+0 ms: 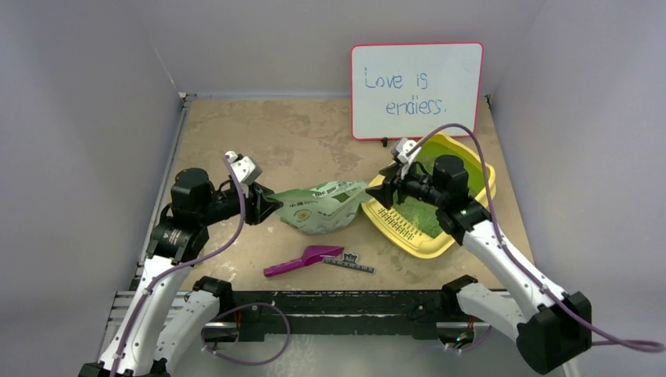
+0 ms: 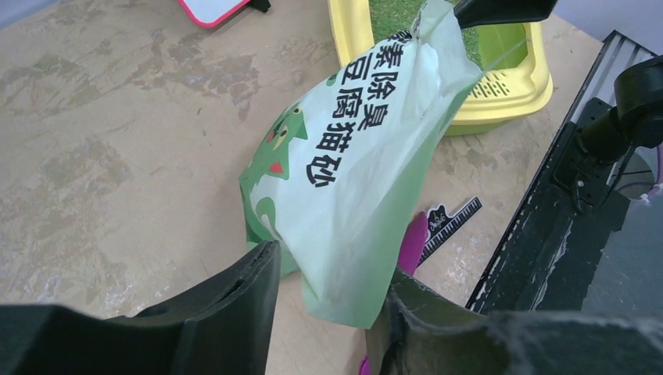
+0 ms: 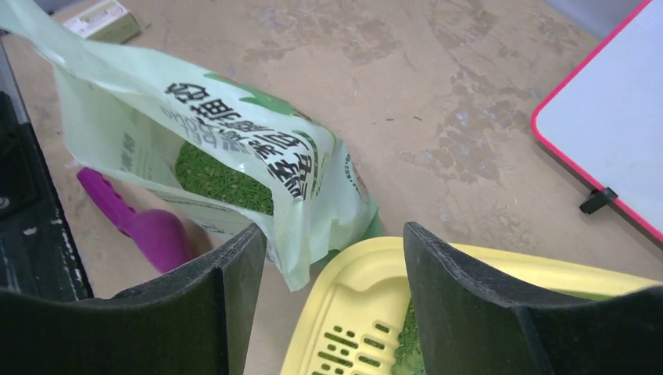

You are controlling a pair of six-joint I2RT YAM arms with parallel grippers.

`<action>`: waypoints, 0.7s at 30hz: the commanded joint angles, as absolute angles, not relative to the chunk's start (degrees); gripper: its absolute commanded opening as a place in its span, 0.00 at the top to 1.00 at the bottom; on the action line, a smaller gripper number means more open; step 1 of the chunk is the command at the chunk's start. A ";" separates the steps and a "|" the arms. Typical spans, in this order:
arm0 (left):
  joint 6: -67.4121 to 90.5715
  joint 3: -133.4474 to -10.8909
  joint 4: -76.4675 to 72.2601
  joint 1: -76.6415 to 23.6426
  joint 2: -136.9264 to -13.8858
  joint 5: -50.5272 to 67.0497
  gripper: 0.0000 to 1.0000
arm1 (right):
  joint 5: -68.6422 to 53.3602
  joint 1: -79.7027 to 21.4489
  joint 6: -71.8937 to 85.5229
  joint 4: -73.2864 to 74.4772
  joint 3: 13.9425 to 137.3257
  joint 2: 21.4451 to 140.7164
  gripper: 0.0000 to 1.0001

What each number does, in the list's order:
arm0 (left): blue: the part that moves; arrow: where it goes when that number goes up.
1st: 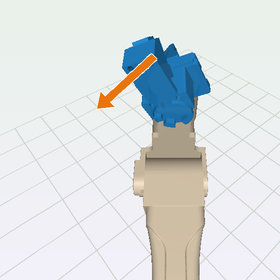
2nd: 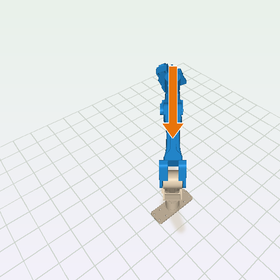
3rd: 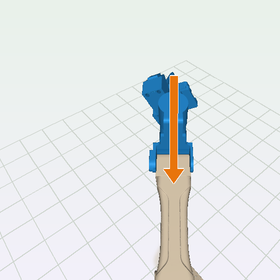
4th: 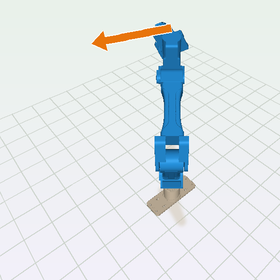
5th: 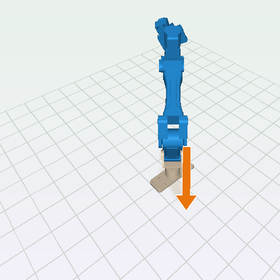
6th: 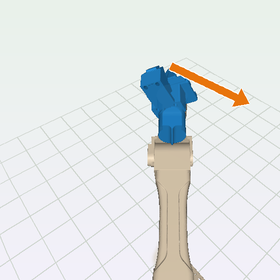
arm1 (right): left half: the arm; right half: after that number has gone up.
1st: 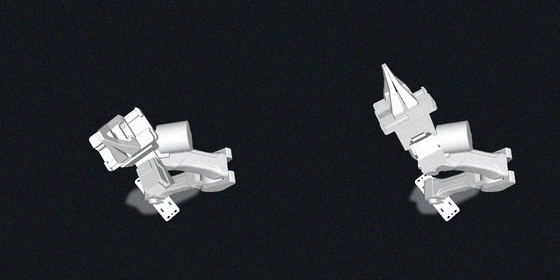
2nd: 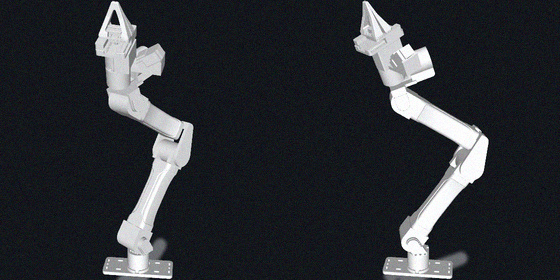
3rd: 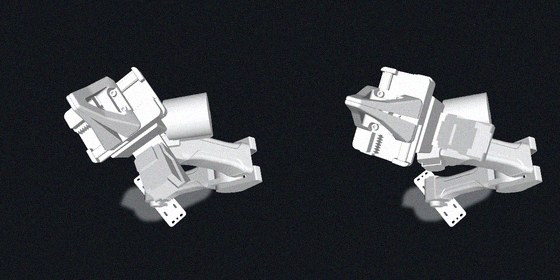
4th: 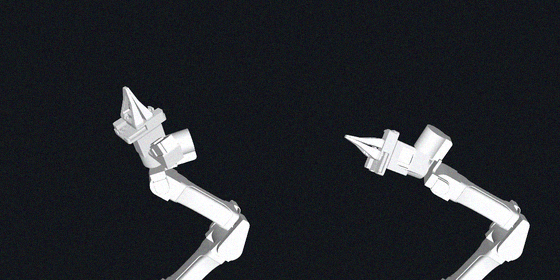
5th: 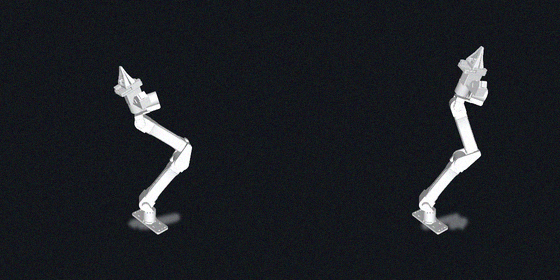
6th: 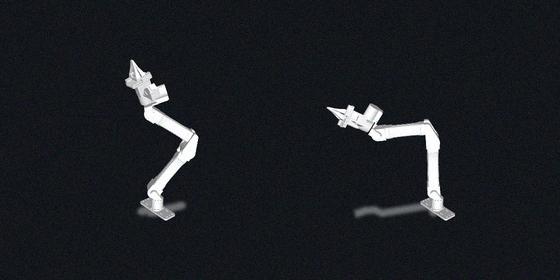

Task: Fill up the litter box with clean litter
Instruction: Open the cat litter bag at the center of the board, then pick up the spatula from the center of the board.

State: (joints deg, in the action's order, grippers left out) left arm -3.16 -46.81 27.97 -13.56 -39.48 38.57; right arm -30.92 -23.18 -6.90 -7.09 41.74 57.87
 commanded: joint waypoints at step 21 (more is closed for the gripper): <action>3.31 -51.28 30.14 -13.45 -35.57 40.91 0.31 | -33.35 -23.03 8.10 4.90 37.78 39.70 0.28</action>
State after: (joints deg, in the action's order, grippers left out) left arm 1.26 -46.52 30.85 -13.56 -36.47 40.10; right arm -32.93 -23.18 8.29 2.55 33.78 41.93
